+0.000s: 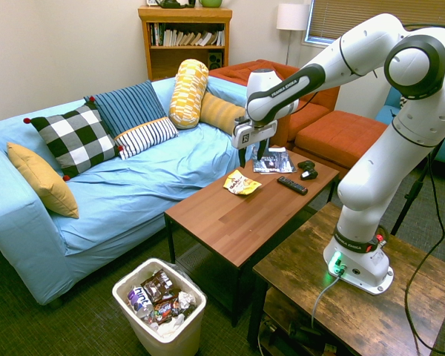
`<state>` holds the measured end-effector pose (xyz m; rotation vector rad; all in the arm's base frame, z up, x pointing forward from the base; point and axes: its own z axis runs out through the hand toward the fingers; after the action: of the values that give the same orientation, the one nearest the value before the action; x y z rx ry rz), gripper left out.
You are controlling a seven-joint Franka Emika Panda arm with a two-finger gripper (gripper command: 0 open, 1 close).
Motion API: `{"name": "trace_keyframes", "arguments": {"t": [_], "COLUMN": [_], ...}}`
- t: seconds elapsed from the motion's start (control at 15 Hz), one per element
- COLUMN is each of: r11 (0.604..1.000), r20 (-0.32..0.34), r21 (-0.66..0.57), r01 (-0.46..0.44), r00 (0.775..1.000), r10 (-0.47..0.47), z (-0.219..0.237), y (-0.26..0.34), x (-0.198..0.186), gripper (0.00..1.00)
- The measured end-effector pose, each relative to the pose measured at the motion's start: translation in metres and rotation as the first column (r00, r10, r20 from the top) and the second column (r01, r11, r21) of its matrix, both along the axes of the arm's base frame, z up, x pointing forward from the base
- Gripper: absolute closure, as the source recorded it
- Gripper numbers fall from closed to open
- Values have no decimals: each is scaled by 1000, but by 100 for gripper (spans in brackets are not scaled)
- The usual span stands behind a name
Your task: Throw the chip bag in the trash bin
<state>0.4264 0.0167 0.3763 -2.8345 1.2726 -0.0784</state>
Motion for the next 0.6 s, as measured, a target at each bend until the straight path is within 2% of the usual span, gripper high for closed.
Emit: {"name": "trace_keyframes", "arguments": {"t": [0.27,0.47,0.6], "r11": [1000,991,970], "r20": [-1,18,1], "r21": [-8,-28,-45], "r01": [16,134,240], "r00": [1000,991,971], "r10": [-16,-134,-241], "z": [-2,-22,-54], "y": [6,-10,-32], "x": [13,59,94], "gripper": [0,0,0]}}
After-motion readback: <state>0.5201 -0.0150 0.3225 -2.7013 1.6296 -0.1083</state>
